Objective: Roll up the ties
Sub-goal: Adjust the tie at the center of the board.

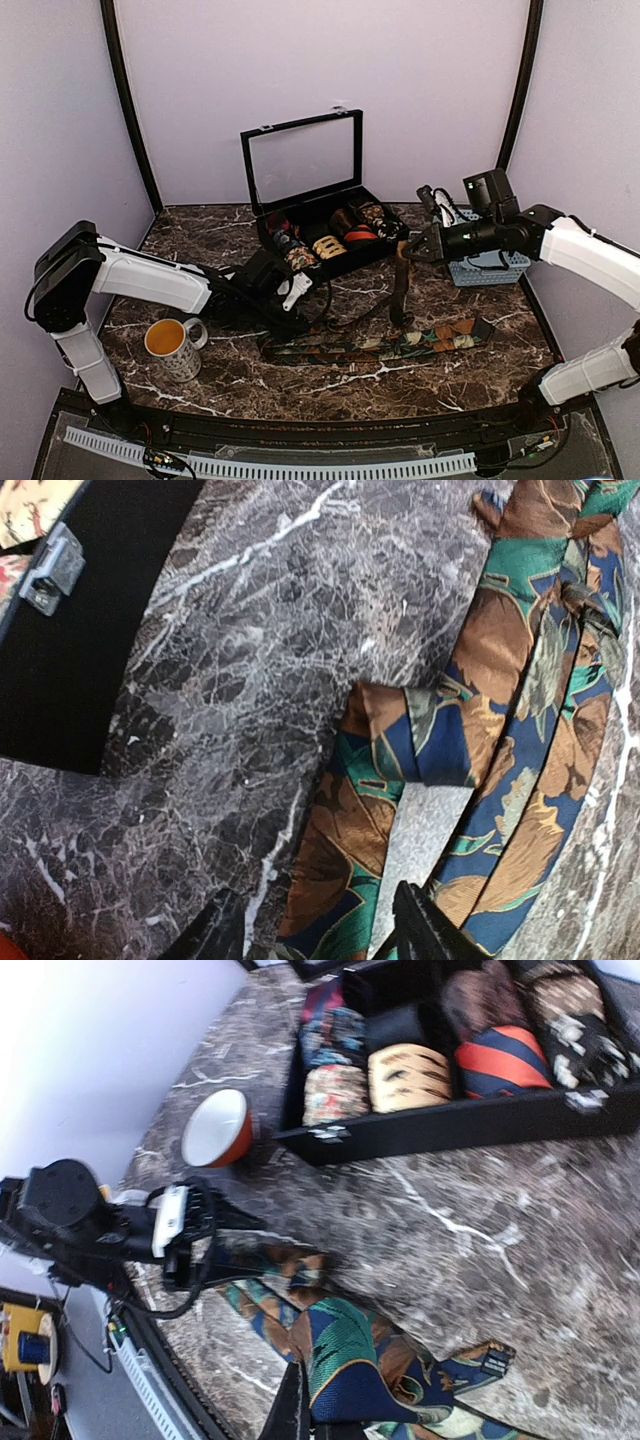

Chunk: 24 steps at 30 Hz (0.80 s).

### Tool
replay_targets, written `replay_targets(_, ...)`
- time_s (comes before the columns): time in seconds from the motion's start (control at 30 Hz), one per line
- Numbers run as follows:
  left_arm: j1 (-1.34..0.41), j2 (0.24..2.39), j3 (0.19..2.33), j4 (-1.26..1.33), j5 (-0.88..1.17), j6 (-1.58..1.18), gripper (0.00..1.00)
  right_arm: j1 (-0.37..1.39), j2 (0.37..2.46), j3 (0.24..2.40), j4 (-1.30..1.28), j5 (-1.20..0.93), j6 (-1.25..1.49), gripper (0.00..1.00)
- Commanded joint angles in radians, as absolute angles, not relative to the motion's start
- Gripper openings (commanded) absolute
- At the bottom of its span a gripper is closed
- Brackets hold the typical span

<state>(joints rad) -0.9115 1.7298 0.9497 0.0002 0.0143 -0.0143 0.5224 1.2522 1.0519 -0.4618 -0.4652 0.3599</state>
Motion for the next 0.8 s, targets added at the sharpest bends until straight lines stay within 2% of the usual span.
replay_targets(0.0,-0.905,1.754,0.99,-0.006,0.025,-0.014,0.5,0.45,1.278,1.008,-0.489,-0.373,0.346,0.05)
replay_targets(0.03,-0.905,1.765,0.993,-0.011,0.022,-0.018,0.48,0.43,1.284,0.998,-0.491,-0.344,0.341,0.11)
replay_targets(0.13,-0.905,1.793,0.997,-0.024,0.014,-0.034,0.44,0.401,1.308,0.977,-0.493,-0.274,0.318,0.37)
replay_targets(0.23,-0.905,1.804,0.996,-0.04,0.009,-0.046,0.38,0.402,1.32,0.968,-0.514,-0.22,0.299,0.5)
replay_targets(0.33,-0.904,1.795,0.983,-0.047,0.004,-0.055,0.33,0.424,1.27,0.922,-0.467,-0.248,0.311,0.55)
replay_targets(0.43,-0.89,1.781,0.961,-0.042,0.022,-0.074,0.25,0.519,1.243,0.887,-0.394,-0.281,0.314,0.58)
replay_targets(0.67,-0.84,1.709,0.888,-0.034,0.035,-0.142,0.03,0.685,1.335,0.856,-0.231,-0.365,0.356,0.57)
replay_targets(0.77,-0.837,1.658,0.848,-0.012,0.031,-0.153,0.0,0.762,1.417,0.861,-0.172,-0.349,0.36,0.55)
